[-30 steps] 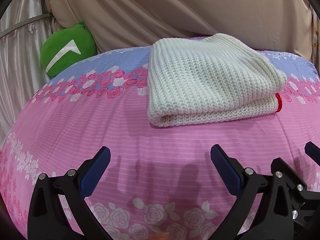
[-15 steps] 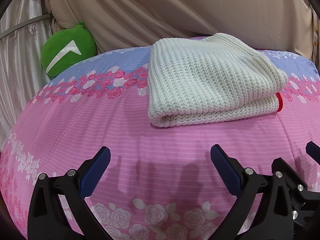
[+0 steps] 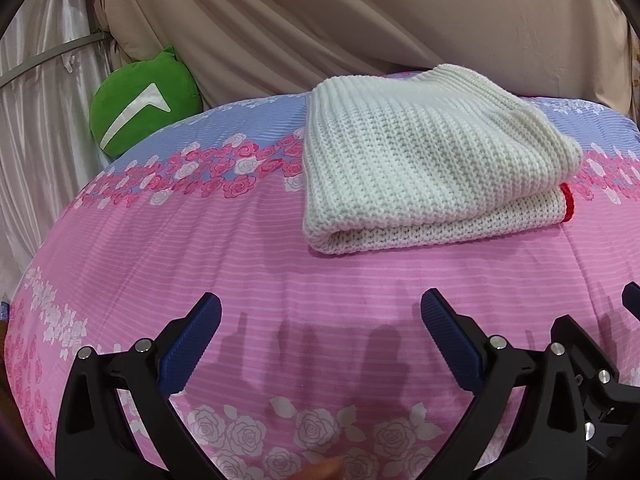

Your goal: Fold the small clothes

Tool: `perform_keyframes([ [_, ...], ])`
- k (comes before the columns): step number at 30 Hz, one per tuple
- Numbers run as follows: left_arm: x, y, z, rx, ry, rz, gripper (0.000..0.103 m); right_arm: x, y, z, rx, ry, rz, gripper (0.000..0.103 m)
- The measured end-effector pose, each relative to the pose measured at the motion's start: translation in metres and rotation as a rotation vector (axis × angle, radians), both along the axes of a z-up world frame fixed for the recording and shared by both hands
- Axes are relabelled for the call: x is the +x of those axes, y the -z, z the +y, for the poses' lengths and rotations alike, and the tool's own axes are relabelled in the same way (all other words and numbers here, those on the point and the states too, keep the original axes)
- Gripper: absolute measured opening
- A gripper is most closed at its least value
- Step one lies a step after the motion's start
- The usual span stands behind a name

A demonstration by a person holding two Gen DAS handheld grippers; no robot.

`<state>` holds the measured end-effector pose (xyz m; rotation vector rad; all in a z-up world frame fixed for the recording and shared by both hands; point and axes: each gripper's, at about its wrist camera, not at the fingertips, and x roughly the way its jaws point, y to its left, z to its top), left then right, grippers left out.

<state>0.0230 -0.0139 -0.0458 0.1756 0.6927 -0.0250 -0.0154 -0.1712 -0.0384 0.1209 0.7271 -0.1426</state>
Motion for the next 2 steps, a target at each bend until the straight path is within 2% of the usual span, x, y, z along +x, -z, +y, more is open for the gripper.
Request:
perform_keyframes([
  [2,-0.0005,-0.0003,-0.0003,0.000,0.001,-0.001,0.097,0.0001,0.0000,-0.0002,0.000,-0.001,0.000,0.093],
])
